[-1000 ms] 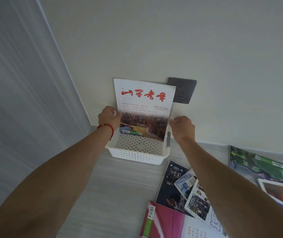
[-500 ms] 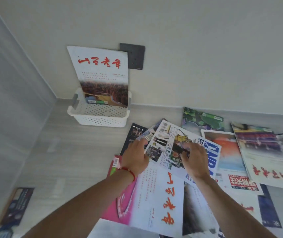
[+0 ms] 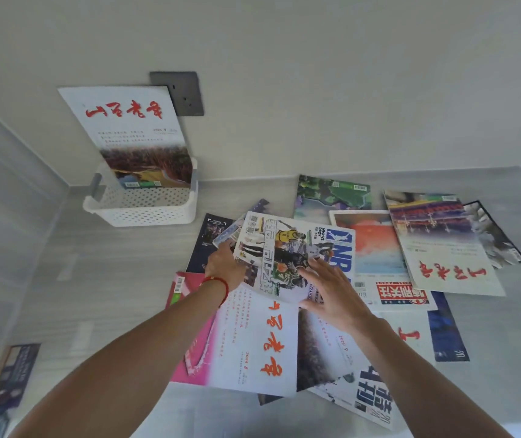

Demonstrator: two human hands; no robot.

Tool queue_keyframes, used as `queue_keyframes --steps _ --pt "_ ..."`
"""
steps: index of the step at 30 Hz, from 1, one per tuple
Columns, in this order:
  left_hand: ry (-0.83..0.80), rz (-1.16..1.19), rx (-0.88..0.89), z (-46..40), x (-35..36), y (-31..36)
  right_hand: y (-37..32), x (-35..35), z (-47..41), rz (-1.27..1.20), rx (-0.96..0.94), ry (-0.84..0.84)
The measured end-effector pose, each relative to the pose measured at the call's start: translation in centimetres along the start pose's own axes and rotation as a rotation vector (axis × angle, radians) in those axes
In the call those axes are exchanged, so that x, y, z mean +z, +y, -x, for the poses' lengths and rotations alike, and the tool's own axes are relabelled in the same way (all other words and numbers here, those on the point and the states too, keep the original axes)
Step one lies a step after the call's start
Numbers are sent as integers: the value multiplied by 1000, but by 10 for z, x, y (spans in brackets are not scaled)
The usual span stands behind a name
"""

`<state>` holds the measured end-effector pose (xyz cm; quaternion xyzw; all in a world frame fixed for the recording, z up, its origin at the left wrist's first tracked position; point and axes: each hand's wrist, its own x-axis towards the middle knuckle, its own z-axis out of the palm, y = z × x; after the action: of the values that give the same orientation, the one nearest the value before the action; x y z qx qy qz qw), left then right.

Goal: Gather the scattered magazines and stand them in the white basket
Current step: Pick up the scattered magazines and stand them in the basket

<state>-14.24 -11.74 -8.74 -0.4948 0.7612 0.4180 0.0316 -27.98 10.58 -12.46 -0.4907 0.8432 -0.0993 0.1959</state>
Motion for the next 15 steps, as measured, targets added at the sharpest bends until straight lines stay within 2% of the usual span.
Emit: queue_keyframes --steps 3,7,9,11,12,13,15 --pt "-236 175 -198 7 -12 -12 13 -10 1 -30 -61 -59" --pt "-610 170 -329 42 -23 -40 15 -15 0 20 -35 -54" --pt "-744 57 -398 61 -22 -50 5 -13 -2 8 -15 -79" --pt "-930 -183 -430 74 -24 -57 -8 -7 -3 13 -52 -107" --pt "-965 -321 -398 76 -27 -59 -13 -3 -3 32 -91 -125" --pt "-899 -436 -312 73 -31 -59 -18 2 -1 57 -137 -148" --pt "-525 -597 -35 57 -38 -57 -25 8 1 104 -216 -205"
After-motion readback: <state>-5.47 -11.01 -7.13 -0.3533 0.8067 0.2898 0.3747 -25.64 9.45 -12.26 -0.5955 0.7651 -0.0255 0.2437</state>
